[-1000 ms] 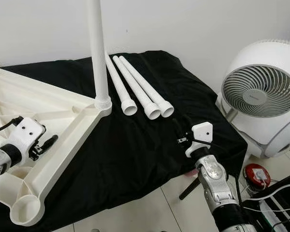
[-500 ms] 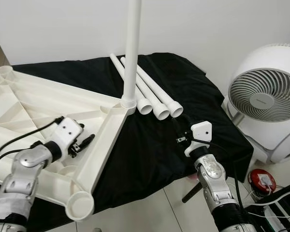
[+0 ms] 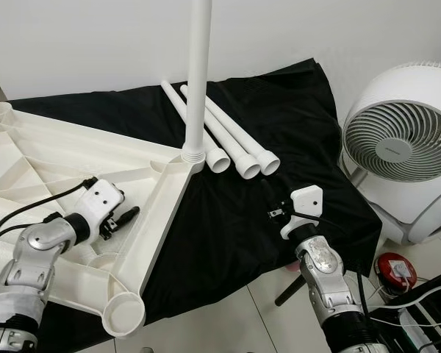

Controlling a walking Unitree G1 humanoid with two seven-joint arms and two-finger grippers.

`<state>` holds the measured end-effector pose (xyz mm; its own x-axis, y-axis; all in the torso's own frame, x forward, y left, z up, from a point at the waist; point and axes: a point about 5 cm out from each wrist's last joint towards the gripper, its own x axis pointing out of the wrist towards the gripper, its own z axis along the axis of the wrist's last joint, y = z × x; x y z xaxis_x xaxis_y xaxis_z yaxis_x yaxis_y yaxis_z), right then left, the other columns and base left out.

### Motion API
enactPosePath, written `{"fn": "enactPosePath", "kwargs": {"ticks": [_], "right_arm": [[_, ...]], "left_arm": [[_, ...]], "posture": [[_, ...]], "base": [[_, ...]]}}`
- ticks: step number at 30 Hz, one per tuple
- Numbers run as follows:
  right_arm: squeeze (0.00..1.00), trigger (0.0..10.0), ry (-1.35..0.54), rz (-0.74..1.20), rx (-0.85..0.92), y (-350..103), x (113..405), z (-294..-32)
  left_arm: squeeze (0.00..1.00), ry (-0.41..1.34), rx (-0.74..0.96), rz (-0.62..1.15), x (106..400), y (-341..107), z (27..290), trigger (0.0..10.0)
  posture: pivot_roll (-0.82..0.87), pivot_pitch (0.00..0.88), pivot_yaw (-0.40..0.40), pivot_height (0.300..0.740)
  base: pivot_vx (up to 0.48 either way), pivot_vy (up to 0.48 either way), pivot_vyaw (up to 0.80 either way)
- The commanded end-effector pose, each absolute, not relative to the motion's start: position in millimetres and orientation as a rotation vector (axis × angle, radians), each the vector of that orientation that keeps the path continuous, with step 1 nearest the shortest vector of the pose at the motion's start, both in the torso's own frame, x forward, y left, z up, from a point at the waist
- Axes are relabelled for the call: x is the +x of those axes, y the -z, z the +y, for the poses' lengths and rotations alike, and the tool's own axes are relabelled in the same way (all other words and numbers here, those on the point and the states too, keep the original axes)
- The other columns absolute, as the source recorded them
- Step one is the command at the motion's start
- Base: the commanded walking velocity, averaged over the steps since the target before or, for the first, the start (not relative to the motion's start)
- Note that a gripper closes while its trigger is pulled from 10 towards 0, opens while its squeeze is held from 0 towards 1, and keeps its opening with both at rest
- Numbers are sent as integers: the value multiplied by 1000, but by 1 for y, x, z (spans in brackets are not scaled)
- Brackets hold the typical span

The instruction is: Building children table

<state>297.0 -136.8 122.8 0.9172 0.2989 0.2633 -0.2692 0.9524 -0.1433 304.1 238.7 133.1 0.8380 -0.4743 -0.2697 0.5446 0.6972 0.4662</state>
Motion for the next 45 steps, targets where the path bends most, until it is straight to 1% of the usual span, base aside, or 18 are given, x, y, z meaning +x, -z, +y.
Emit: {"fn": "enactPosePath", "kwargs": {"ticks": [1,5,10,11,13,16,18,20,21,23,24,26,28,29,35,40,42,45], "right_arm": [[0,10000,-289,-268,-100,-119,295,-137],[0,10000,-296,-265,-100,-118,294,-137],[0,10000,-300,-263,-100,-118,294,-136],[0,10000,-305,-260,-101,-117,293,-135],[0,10000,-307,-258,-100,-117,292,-135],[0,10000,-311,-255,-99,-115,291,-134],[0,10000,-317,-252,-100,-115,291,-134],[0,10000,-317,-252,-100,-115,291,-134],[0,10000,-319,-251,-100,-114,291,-133],[0,10000,-320,-250,-101,-114,290,-133],[0,10000,-321,-249,-101,-114,290,-133],[0,10000,-323,-246,-101,-114,290,-133],[0,10000,-326,-244,-100,-113,290,-133],[0,10000,-340,-242,-100,-113,290,-131],[0,10000,-359,-237,-84,-113,290,-127],[0,10000,-343,-246,-68,-116,294,-128],[0,10000,-341,-248,-67,-116,294,-128],[0,10000,-322,-248,-58,-117,295,-131]], "left_arm": [[0,552,547,125,303,-137,246,10000],[0,642,510,151,295,-144,259,10000],[0,668,497,194,290,-145,268,10000],[0,709,471,242,280,-148,280,10000],[0,713,477,258,276,-149,285,10000],[0,709,546,275,271,-150,294,10000],[0,672,525,280,268,-149,303,10000],[0,672,525,280,268,-149,303,10000],[188,662,514,276,268,-150,305,10000],[188,652,483,260,266,-153,309,10000],[1000,663,443,242,261,-156,311,10000],[1000,676,382,224,254,-161,313,10000],[1000,680,371,219,252,-162,312,10000],[0,682,348,222,249,-162,311,10000],[0,658,319,190,247,-164,308,10000],[0,581,247,15,256,-172,285,10000],[0,570,227,-12,257,-174,280,10000],[0,527,165,-97,259,-173,257,10000]], "posture": [[24,39,-41,740],[33,40,-42,740],[35,40,-43,740],[36,40,-43,740],[39,42,-44,740],[41,43,-44,740],[44,46,-45,740],[44,46,-45,740],[44,46,-45,740],[52,52,-49,740],[54,55,-50,740],[60,59,-52,740],[60,59,-52,740],[67,61,-55,740],[73,61,-58,740],[76,58,-61,740],[75,58,-60,740],[70,53,-62,740]], "base": [[0,0,0],[0,0,0],[0,0,0],[0,0,0],[0,0,0],[0,0,0],[0,0,0],[0,0,0],[0,0,0],[0,0,0],[0,0,0],[0,0,0],[0,0,0],[0,0,0],[0,0,0],[0,0,0],[0,0,0],[0,0,0]]}}
